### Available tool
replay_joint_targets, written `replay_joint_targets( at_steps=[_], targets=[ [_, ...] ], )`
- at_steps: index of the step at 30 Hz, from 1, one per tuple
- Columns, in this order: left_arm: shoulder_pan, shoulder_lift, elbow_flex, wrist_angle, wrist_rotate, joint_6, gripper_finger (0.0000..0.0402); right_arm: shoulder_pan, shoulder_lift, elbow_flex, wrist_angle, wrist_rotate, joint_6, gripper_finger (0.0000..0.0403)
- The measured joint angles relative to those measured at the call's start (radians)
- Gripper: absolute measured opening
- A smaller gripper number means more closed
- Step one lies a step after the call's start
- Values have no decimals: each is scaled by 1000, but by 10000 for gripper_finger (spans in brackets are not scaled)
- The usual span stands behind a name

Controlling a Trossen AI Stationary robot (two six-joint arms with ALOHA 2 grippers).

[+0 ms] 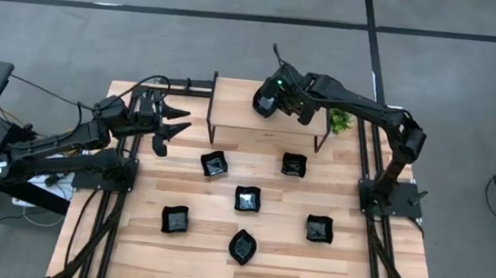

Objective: Pick & Place Mini shaped plates
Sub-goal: Stack the leaf-shaped plate on top of the leaf-shaped plates on the shelf

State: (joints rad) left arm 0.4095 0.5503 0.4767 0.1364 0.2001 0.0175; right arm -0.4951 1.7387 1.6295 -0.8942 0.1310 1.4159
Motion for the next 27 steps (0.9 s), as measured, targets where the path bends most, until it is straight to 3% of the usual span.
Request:
replay_joint_targets(
  at_steps=[14,27],
  targets=[
    [0,0,0,6,0,4,159,-11,0,0,-3,0,-12,3],
    [0,0,0,8,0,4,159,-13,-3,0,-10,0,-44,58]
  ],
)
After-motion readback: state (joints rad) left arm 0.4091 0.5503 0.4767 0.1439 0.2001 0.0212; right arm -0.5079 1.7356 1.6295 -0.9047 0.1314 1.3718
